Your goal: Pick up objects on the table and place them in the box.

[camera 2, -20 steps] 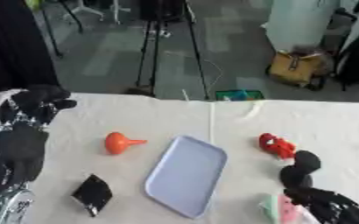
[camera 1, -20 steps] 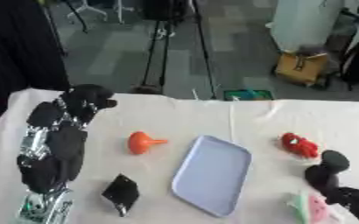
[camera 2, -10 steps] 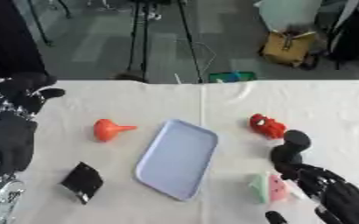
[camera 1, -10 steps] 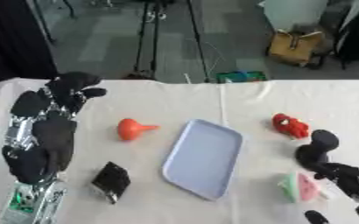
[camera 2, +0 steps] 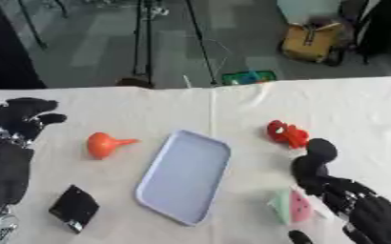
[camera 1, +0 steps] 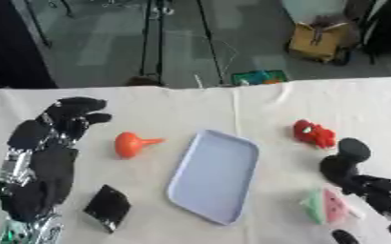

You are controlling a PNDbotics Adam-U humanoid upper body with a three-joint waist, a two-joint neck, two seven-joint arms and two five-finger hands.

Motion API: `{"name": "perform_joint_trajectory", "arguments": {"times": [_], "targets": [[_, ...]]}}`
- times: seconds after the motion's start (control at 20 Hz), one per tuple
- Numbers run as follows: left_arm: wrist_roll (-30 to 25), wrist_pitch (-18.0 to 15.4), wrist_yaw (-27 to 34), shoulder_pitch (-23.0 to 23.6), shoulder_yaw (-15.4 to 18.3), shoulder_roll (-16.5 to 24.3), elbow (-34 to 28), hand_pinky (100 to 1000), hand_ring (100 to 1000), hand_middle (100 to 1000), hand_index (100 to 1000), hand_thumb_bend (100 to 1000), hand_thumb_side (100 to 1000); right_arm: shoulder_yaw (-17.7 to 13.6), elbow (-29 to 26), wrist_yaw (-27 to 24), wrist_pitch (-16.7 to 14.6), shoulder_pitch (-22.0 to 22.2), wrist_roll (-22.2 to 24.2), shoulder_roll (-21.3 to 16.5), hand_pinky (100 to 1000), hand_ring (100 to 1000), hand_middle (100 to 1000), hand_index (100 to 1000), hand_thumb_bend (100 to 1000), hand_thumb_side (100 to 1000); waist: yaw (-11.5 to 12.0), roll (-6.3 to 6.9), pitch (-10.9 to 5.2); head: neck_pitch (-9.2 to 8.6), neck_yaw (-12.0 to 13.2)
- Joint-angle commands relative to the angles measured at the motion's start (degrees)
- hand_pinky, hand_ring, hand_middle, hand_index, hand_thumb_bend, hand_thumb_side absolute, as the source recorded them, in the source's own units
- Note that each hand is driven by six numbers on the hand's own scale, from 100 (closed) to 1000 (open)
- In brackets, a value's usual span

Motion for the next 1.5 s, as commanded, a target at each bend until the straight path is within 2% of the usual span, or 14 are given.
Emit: {"name": "perform_joint_trajectory", "arguments": {"times": [0.05,0.3,0.65,0.9,1.15,1.5], "targets": [[-0.63,-0.14,-0.44,-1.07,-0.64,0.4,-0.81,740,793,708,736,131,1000,0.03,1.67,0.6,-0.92,-2.09,-0.6,-2.92,833,877,723,971,380,1000,0.28,0.1,-0.64,-1.36,-0.58],[-0.77,-0.09,-0.31,-1.2,-0.71,0.12,-0.81,739,794,708,736,132,1000,0.23,1.74,1.21,-1.41,-2.01,-0.98,-2.72,858,901,743,971,381,1000,0.69,0.19,-0.28,-2.11,-0.98],[-0.92,0.21,-0.39,-1.33,-0.88,-0.22,-0.81,739,794,708,736,132,1000,1.22,1.2,5.59,-2.97,-1.59,-0.59,-0.95,893,940,774,959,405,983,0.7,0.26,-0.12,-2.58,-1.49],[-1.03,0.46,-0.37,-1.27,-1.02,-0.37,-0.81,738,795,709,735,132,1000,0.49,3.07,8.52,-2.68,-2.5,-2.19,-0.72,910,968,793,958,422,976,0.58,0.16,-0.17,-3.05,-1.57],[-1.19,0.64,-0.4,-1.26,-1.14,-0.53,-0.81,738,795,710,735,132,1000,-0.61,4.69,12.21,-1.12,-3.07,-5.08,0.27,908,984,814,962,403,988,0.53,0.29,-0.1,-3.37,-1.52],[-1.38,0.95,-0.62,-1.34,-1.31,-0.75,-0.81,737,796,711,736,131,1000,-1.69,7.09,13.33,1.56,-3.72,-7.75,1.87,887,980,842,973,370,978,0.48,0.46,0.16,-4.11,-1.57]]}}
